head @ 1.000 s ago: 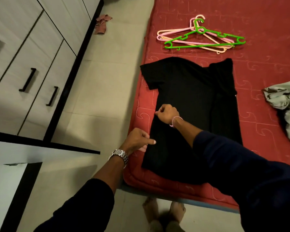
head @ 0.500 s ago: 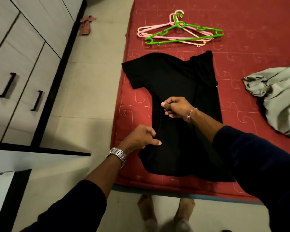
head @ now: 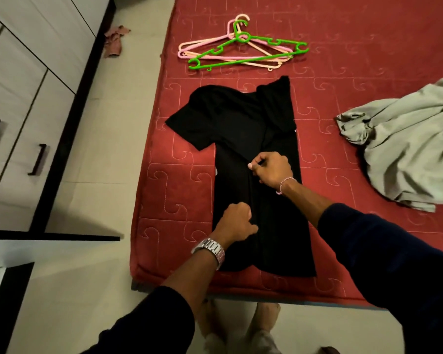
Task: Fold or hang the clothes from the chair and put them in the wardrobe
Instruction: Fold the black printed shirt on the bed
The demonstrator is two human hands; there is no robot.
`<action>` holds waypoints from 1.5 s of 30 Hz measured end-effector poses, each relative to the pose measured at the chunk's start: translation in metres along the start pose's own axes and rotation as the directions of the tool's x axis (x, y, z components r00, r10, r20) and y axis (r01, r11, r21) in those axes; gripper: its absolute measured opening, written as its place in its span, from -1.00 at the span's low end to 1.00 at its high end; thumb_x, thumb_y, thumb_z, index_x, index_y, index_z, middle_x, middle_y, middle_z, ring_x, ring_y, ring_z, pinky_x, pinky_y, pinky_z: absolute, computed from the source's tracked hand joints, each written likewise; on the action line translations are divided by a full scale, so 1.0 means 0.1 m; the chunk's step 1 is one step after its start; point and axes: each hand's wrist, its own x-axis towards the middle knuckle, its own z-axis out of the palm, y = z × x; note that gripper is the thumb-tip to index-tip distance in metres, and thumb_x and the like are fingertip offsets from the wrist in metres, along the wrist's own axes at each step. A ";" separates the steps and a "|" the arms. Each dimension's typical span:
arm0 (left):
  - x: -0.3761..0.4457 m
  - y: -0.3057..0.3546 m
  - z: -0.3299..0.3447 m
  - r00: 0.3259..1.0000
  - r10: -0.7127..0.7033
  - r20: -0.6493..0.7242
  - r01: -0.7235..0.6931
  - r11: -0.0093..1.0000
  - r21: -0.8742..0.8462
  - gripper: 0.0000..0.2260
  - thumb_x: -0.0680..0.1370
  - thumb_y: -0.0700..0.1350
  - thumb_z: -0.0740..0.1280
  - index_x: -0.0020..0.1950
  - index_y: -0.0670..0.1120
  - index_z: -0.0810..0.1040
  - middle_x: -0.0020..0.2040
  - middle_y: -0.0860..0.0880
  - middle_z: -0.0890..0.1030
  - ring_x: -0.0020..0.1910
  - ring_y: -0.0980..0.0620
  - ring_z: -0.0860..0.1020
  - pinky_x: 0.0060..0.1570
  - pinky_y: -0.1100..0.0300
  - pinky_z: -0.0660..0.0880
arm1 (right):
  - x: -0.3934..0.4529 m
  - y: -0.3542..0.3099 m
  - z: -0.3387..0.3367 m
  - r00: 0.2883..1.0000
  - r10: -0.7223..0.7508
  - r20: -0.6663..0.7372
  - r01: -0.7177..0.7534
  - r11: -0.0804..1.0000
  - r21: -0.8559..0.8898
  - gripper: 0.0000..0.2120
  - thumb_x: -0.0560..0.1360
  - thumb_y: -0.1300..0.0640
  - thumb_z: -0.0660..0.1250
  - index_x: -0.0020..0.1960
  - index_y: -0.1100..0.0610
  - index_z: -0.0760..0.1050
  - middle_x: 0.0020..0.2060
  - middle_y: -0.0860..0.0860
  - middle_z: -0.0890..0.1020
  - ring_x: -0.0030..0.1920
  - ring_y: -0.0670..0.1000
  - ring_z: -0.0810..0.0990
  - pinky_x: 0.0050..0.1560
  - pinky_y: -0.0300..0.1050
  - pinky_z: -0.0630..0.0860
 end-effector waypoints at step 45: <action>1.81 -0.30 -2.13 0.701 -0.691 -0.176 0.086 0.327 -0.941 -0.84 0.49 -0.22 0.48 0.03 -0.23 0.61 0.02 -0.16 0.68 -0.06 -0.11 0.67 0.03 -0.02 0.64 | 1.02 -0.90 0.29 0.958 0.048 0.284 -0.027 0.997 -0.078 -0.78 0.52 -0.05 0.25 -0.18 0.02 0.59 -0.30 -0.06 0.65 -0.22 0.04 0.65 -0.12 -0.06 0.54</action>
